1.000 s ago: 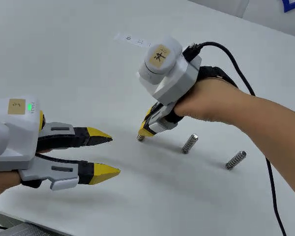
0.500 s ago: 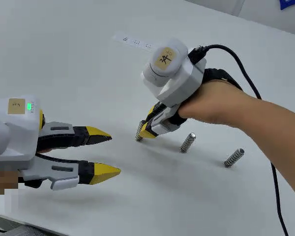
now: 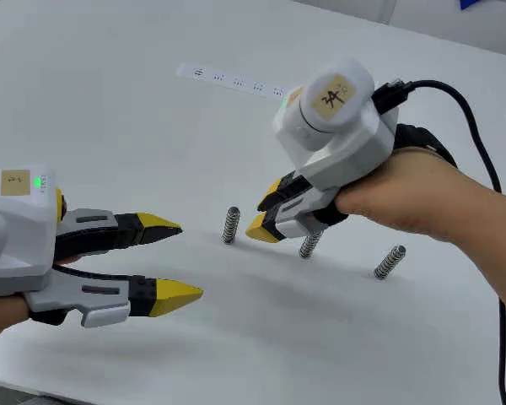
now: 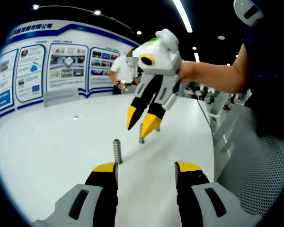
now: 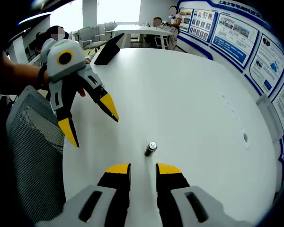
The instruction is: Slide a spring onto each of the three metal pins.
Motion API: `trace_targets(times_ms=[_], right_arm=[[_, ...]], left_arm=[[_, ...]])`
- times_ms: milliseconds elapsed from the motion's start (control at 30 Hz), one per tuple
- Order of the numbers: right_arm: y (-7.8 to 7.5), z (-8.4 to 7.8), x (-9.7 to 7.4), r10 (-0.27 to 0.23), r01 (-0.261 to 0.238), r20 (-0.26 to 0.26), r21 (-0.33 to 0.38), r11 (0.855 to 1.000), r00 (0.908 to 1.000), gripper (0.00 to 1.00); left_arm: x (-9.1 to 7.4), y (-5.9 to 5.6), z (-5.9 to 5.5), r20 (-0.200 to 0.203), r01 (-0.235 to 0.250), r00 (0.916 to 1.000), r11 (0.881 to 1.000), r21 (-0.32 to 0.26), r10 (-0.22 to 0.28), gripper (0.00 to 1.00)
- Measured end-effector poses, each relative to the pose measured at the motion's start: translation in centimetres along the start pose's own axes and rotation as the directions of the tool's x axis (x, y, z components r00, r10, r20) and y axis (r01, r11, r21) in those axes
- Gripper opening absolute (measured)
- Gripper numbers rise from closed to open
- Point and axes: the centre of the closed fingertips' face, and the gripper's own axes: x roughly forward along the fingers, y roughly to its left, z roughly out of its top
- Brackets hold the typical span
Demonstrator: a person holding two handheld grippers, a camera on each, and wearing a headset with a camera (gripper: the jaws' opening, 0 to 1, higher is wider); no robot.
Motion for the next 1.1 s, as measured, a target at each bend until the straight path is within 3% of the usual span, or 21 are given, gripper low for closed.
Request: trace_targets(times_ms=[633, 1100], right_arm=[[1.9, -3.5, -3.3, -0.033, 0.016, 0.120, 0.136, 0.991, 0.9923, 0.23], [2.1, -8.2, -6.7, -0.112, 0.064, 0.170, 0.264, 0.962, 0.9791, 0.28]], left_arm=[[0.1, -0.4, 0.5, -0.021, -0.009, 0.9997, 1.000, 0.003, 0.009, 0.54], [0.4, -0.6, 0.6, -0.031, -0.017, 0.9994, 1.000, -0.007, 0.017, 0.56]])
